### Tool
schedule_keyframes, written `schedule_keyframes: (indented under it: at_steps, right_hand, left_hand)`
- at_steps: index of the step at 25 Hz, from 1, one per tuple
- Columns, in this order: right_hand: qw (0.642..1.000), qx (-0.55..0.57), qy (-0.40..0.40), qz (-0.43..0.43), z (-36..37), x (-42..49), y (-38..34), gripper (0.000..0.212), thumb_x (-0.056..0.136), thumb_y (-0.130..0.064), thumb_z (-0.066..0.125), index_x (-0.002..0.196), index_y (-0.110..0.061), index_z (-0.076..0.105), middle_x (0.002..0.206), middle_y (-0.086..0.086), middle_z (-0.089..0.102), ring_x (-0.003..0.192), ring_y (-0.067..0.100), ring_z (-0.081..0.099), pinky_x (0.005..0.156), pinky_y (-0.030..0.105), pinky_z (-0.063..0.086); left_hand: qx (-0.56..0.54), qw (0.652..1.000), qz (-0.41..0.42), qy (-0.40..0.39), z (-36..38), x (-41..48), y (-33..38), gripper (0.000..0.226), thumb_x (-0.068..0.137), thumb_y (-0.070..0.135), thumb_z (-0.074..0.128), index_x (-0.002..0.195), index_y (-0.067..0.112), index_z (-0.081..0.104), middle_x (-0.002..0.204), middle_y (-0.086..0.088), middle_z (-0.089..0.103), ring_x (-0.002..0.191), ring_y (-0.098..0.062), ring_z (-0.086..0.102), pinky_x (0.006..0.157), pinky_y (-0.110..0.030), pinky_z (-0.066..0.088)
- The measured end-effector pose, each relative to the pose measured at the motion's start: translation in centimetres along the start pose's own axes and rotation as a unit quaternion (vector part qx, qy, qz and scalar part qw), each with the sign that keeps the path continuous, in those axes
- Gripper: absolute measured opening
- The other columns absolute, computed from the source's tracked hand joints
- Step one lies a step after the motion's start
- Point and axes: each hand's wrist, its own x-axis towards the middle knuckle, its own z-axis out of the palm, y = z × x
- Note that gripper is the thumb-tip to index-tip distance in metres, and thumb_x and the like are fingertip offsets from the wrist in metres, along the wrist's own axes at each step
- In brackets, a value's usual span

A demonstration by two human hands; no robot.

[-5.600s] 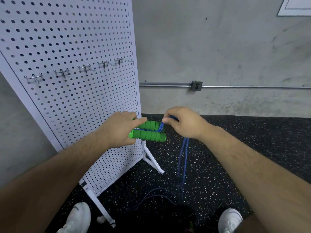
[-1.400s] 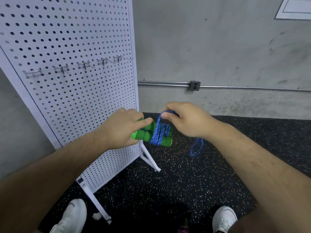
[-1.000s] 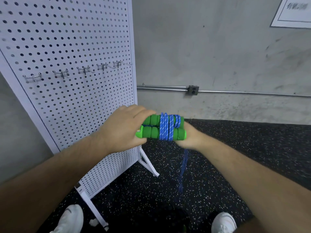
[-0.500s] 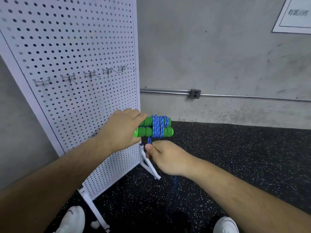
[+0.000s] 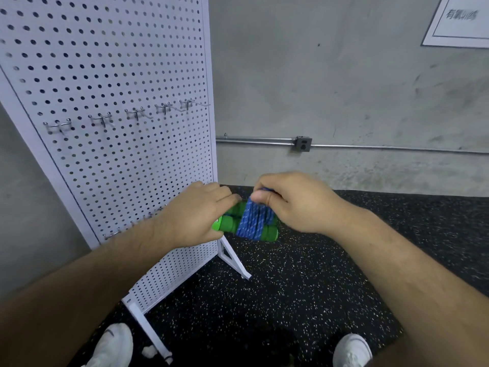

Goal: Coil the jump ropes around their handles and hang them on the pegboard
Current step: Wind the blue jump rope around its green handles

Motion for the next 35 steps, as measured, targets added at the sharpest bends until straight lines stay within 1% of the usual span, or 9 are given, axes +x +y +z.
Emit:
schedule_keyframes:
  at_steps: [5, 8, 10, 13, 16, 21, 28, 31, 35]
  right_hand:
    - [0.989, 0.148, -0.021, 0.019, 1.1, 1.5, 4.4, 0.008, 0.096, -0.032, 0.065, 0.093, -0.031, 0.072, 0.091, -0.012, 0.073, 0.087, 0.003, 0.065, 0.083, 0.025, 0.050]
    - [0.922, 0.370, -0.033, 0.111, 2.8, 1.7, 4.6, 0.017, 0.100, -0.010, 0.056, 0.086, -0.017, 0.064, 0.073, -0.008, 0.067, 0.065, 0.000, 0.063, 0.066, 0.017, 0.053]
    - [0.932, 0.327, -0.078, 0.134, 5.7, 1.0, 3.0, 0.023, 0.103, -0.008, 0.049, 0.083, -0.017, 0.056, 0.068, -0.006, 0.057, 0.057, 0.004, 0.057, 0.054, 0.015, 0.048]
    - [0.950, 0.285, -0.080, 0.099, 10.5, 0.6, -0.6, 0.030, 0.108, -0.034, 0.038, 0.089, -0.025, 0.059, 0.070, -0.006, 0.049, 0.054, 0.005, 0.044, 0.048, 0.019, 0.039]
    - [0.939, 0.322, -0.056, 0.109, 12.1, 0.9, -3.3, 0.031, 0.108, -0.037, 0.036, 0.091, -0.023, 0.058, 0.070, -0.003, 0.051, 0.057, 0.011, 0.045, 0.057, 0.030, 0.041]
    - [0.973, 0.202, -0.106, 0.016, 9.3, -0.7, -6.5, 0.038, 0.108, -0.041, 0.032, 0.106, -0.015, 0.061, 0.090, -0.005, 0.064, 0.078, 0.011, 0.057, 0.075, 0.030, 0.047]
    - [0.995, 0.082, -0.040, -0.048, 3.8, -1.1, -6.4, 0.023, 0.108, -0.039, 0.035, 0.093, -0.023, 0.042, 0.076, -0.009, 0.051, 0.067, 0.014, 0.049, 0.060, 0.035, 0.035]
    - [0.997, 0.034, 0.017, -0.068, 2.9, 0.3, -3.8, 0.022, 0.107, -0.037, 0.038, 0.100, -0.022, 0.052, 0.078, -0.011, 0.053, 0.071, 0.013, 0.051, 0.059, 0.033, 0.037]
    - [0.991, 0.089, 0.050, -0.082, 3.4, 2.6, 0.1, 0.019, 0.105, -0.030, 0.048, 0.100, -0.019, 0.063, 0.083, -0.014, 0.061, 0.078, 0.007, 0.056, 0.070, 0.030, 0.046]
  left_hand:
    - [-0.104, 0.994, 0.020, -0.012, -0.9, 0.3, 1.4, 0.068, 0.072, 0.048, 0.061, 0.134, 0.021, 0.053, 0.110, 0.005, 0.062, 0.099, -0.016, 0.058, 0.084, -0.037, 0.050]
    - [-0.144, 0.989, -0.036, 0.006, -2.0, 0.9, 2.1, 0.068, 0.074, 0.042, 0.068, 0.138, 0.023, 0.052, 0.114, 0.008, 0.061, 0.104, -0.012, 0.055, 0.093, -0.035, 0.045]
    - [-0.122, 0.989, -0.081, 0.025, -2.5, 1.0, 1.3, 0.067, 0.075, 0.039, 0.071, 0.137, 0.025, 0.052, 0.112, 0.008, 0.061, 0.103, -0.012, 0.055, 0.094, -0.036, 0.045]
    - [-0.055, 0.989, -0.136, 0.018, -2.2, 0.4, -1.0, 0.063, 0.075, 0.040, 0.068, 0.133, 0.021, 0.055, 0.110, 0.003, 0.062, 0.100, -0.019, 0.057, 0.088, -0.041, 0.048]
    - [-0.003, 0.985, -0.169, -0.022, -1.1, -0.2, -2.9, 0.059, 0.075, 0.038, 0.072, 0.129, 0.019, 0.057, 0.106, 0.000, 0.061, 0.098, -0.023, 0.058, 0.083, -0.041, 0.047]
    - [0.048, 0.979, -0.185, -0.075, -0.3, -1.0, -4.3, 0.055, 0.079, 0.039, 0.072, 0.127, 0.017, 0.058, 0.105, -0.002, 0.062, 0.097, -0.024, 0.058, 0.081, -0.041, 0.048]
    - [0.010, 0.989, -0.119, -0.082, -0.1, -0.7, -2.0, 0.048, 0.081, 0.037, 0.070, 0.123, 0.017, 0.058, 0.106, -0.003, 0.061, 0.100, -0.026, 0.059, 0.082, -0.041, 0.045]
    - [-0.015, 0.997, -0.074, -0.032, -0.1, -0.6, -0.6, 0.024, 0.075, 0.033, 0.069, 0.092, 0.019, 0.059, 0.085, 0.000, 0.057, 0.080, -0.022, 0.058, 0.071, -0.037, 0.046]
    - [0.027, 0.998, 0.010, -0.050, 0.1, -0.3, 0.7, 0.044, 0.067, 0.041, 0.079, 0.099, 0.013, 0.069, 0.090, -0.002, 0.064, 0.082, -0.023, 0.062, 0.073, -0.036, 0.053]
